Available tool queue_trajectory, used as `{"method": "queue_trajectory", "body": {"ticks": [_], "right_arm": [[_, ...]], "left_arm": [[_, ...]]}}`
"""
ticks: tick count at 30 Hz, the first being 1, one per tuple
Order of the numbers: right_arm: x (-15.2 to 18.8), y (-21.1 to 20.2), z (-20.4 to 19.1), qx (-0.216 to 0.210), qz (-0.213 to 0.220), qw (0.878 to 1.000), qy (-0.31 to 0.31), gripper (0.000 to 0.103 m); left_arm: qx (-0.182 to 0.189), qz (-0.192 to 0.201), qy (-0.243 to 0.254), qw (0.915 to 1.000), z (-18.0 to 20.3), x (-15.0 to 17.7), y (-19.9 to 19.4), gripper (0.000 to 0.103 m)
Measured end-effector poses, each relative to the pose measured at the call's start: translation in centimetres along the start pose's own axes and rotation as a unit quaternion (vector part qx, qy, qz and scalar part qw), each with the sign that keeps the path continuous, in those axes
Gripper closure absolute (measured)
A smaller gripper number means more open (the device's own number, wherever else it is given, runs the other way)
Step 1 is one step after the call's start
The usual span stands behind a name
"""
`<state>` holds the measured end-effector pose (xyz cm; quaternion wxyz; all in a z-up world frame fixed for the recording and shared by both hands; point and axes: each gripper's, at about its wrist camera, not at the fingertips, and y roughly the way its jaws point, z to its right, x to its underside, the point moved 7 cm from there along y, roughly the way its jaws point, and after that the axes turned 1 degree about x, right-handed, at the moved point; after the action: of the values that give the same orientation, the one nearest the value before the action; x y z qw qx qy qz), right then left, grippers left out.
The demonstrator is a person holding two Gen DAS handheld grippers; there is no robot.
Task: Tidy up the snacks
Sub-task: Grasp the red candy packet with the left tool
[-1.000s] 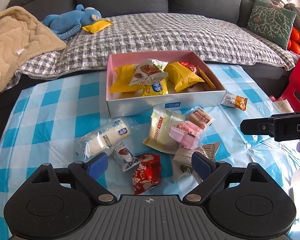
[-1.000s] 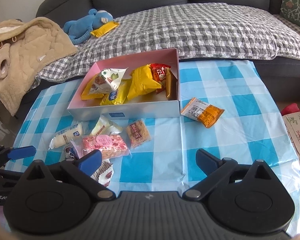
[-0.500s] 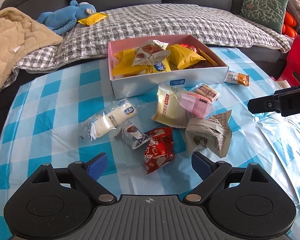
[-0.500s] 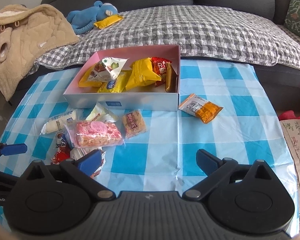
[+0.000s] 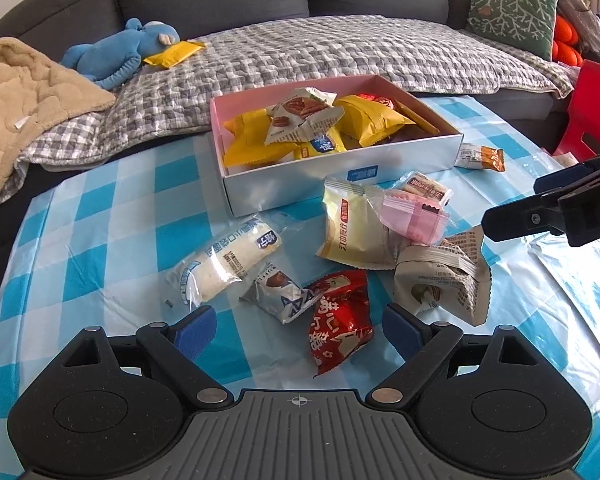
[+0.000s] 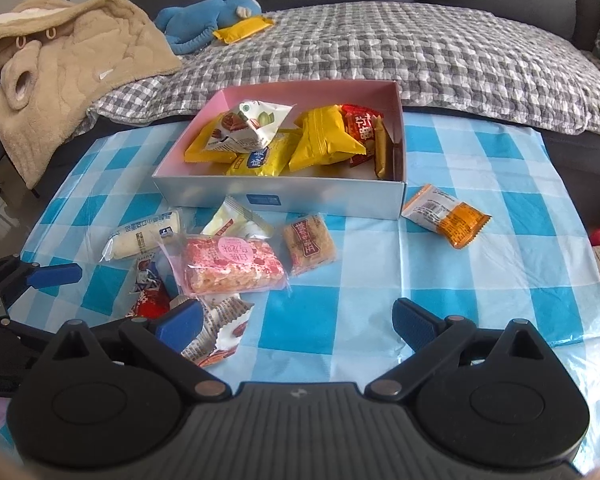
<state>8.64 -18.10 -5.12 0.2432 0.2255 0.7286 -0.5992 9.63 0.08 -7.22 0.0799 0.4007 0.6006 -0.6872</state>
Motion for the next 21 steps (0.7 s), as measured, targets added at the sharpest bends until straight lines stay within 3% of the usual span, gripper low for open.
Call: {"method": "queue_trajectory", "body": {"ticks": [8, 11, 13, 16, 21], "right_arm": [[-1.3, 1.4, -1.0, -0.051, -0.001, 0.998, 0.032, 0.002], [-1.7, 2.0, -1.0, -0.065, -0.005, 0.996, 0.058, 0.002], [-2.0, 2.3, -0.9, -0.071, -0.004, 0.995, 0.076, 0.003], [-2.4, 2.6, -0.8, -0.077, -0.002, 0.992, 0.100, 0.003], [-2.5, 3.9, -1.0, -0.062, -0.006, 0.992, 0.112, 0.008]], "left_arm": [[0.038, -0.006, 0.029, 0.9988, 1.4, 0.3, 1.3, 0.018], [0.045, -0.009, 0.033, 0.9984, 1.7, 0.3, 1.7, 0.030], [0.054, -0.013, 0.032, 0.9980, 1.8, 0.3, 1.9, 0.046], [0.065, -0.020, 0.028, 0.9973, 2.0, 0.2, 2.3, 0.060], [0.066, -0.034, 0.034, 0.9967, 2.4, 0.7, 2.9, 0.067]]}}
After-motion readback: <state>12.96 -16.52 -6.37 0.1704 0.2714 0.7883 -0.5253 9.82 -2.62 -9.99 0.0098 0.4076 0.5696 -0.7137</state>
